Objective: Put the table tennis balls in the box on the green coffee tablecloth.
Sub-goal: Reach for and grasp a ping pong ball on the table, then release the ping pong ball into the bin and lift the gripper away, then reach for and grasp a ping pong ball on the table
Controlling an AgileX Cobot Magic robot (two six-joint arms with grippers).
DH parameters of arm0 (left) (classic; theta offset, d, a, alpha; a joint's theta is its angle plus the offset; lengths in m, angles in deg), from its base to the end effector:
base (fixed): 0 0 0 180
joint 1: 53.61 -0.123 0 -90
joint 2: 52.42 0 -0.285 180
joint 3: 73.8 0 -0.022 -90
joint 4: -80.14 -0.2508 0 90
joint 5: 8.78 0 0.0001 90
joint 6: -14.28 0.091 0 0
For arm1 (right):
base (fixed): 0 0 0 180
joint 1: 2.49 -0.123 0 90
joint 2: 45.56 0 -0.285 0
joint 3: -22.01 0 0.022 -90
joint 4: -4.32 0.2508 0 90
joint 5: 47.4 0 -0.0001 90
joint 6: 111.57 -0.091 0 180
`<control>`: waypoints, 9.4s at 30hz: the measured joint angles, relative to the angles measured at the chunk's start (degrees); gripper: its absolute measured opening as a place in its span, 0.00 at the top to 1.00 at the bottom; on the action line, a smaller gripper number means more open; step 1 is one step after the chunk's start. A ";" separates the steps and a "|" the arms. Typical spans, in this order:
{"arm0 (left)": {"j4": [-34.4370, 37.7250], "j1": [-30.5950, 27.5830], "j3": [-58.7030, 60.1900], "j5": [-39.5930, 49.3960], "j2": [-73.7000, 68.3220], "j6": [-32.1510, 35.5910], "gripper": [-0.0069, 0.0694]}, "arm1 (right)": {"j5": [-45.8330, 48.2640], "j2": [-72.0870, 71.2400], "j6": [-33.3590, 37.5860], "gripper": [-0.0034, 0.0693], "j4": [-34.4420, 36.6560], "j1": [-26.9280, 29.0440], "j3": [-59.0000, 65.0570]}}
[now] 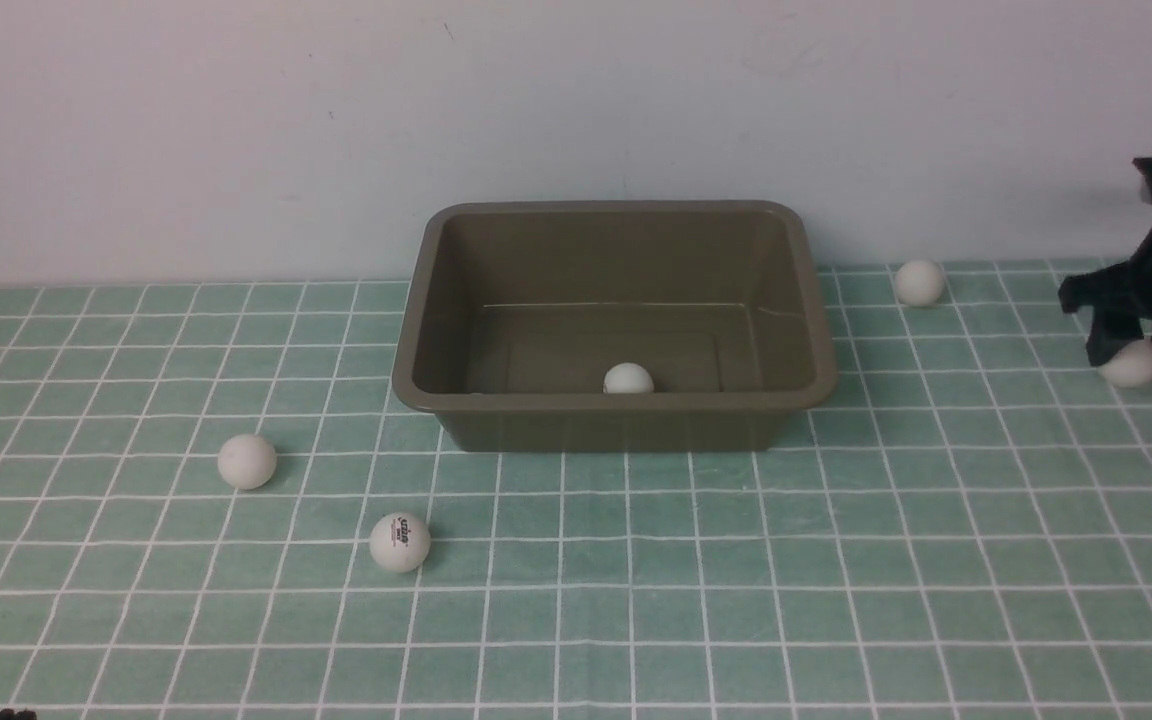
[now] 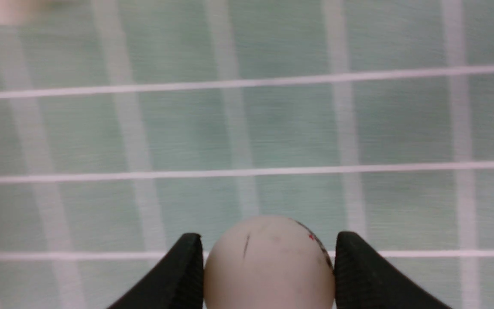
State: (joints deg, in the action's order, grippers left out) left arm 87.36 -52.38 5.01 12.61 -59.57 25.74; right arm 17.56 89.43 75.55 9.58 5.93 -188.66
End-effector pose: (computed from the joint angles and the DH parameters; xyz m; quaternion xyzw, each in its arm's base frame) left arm 0.0526 -0.0053 0.1711 0.0554 0.8029 -0.0003 0.5936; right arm 0.4629 -0.0609 0.1948 0.0267 0.9943 0.0302 0.0983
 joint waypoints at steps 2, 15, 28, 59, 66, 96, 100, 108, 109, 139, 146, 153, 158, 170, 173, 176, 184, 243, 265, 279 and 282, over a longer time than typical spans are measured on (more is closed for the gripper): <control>0.00 0.00 0.00 0.00 0.00 0.00 0.91 | 3.25 0.00 2.73 0.46 4.92 -0.33 -2.31; 0.00 0.00 0.00 0.00 0.00 0.00 0.91 | 5.39 -0.51 9.58 0.46 25.19 -14.47 -12.30; 0.00 0.00 0.00 0.00 0.00 0.00 0.91 | -2.07 3.77 4.78 0.46 12.77 -31.52 -12.90; 0.05 0.00 0.00 0.00 0.00 0.00 0.91 | 5.73 -24.02 3.73 0.33 -4.51 -21.70 3.52; 0.05 0.00 0.00 0.00 0.00 0.00 0.91 | -20.58 -40.04 3.77 0.33 -3.88 -16.68 36.87; 0.05 0.00 0.00 0.00 0.00 0.00 0.91 | -75.53 -17.09 1.44 0.33 4.13 -12.86 49.00; 0.05 0.00 0.00 0.00 0.00 0.00 0.91 | -75.96 -15.82 1.45 0.33 4.13 -12.86 46.90; 0.05 0.00 0.00 0.00 0.00 0.00 0.91 | -75.01 -9.89 1.50 0.33 3.91 -13.15 40.16; 0.05 0.00 0.00 0.00 0.00 0.00 0.91 | -74.58 -9.14 1.50 0.33 3.78 -13.22 38.81; 0.05 0.00 0.00 0.00 0.00 0.05 0.91 | -72.93 2.21 1.50 0.33 3.74 -13.27 27.78; 0.05 0.00 0.00 0.00 0.00 0.05 0.91 | -72.95 3.55 1.50 0.33 3.74 -13.27 27.07; 0.05 0.00 0.00 0.00 0.00 0.05 0.91 | -73.36 4.03 1.50 0.39 3.79 -13.27 27.07; 0.05 0.00 0.00 0.00 0.00 0.05 0.91 | -74.21 4.03 1.50 0.54 3.73 -13.27 26.99; 0.05 0.00 0.00 0.00 0.00 0.05 0.91 | -69.47 3.49 1.51 0.77 1.49 -13.27 26.89; 0.05 0.00 0.00 0.00 0.00 0.05 0.91 | -66.29 1.97 1.51 0.79 0.29 -13.27 26.89; 0.05 0.00 0.00 0.00 0.00 0.05 0.91 | -64.96 0.25 1.51 0.79 -1.43 -13.27 26.89; 0.05 0.00 0.00 0.00 0.00 0.05 0.91 | -61.91 -1.66 1.51 0.79 -2.09 -13.27 26.89; 0.05 0.00 0.00 0.00 0.00 0.05 0.91 | -8.88 -71.79 7.41 0.79 12.32 -13.27 66.71; 0.05 0.00 0.00 0.00 0.00 0.05 0.91 | -18.61 -44.13 7.92 0.60 11.64 -27.23 54.43; 0.05 0.00 0.00 0.00 0.00 0.05 0.91 | -9.87 -31.18 -1.61 0.42 -1.37 -29.21 42.90; 0.05 0.00 0.00 0.00 0.00 0.05 0.91 | -9.71 -30.35 -2.21 0.42 -2.61 -29.21 42.84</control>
State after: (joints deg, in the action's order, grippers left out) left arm 87.41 -52.38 5.01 12.61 -59.57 25.79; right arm 7.84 59.09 73.34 6.97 -23.28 -145.83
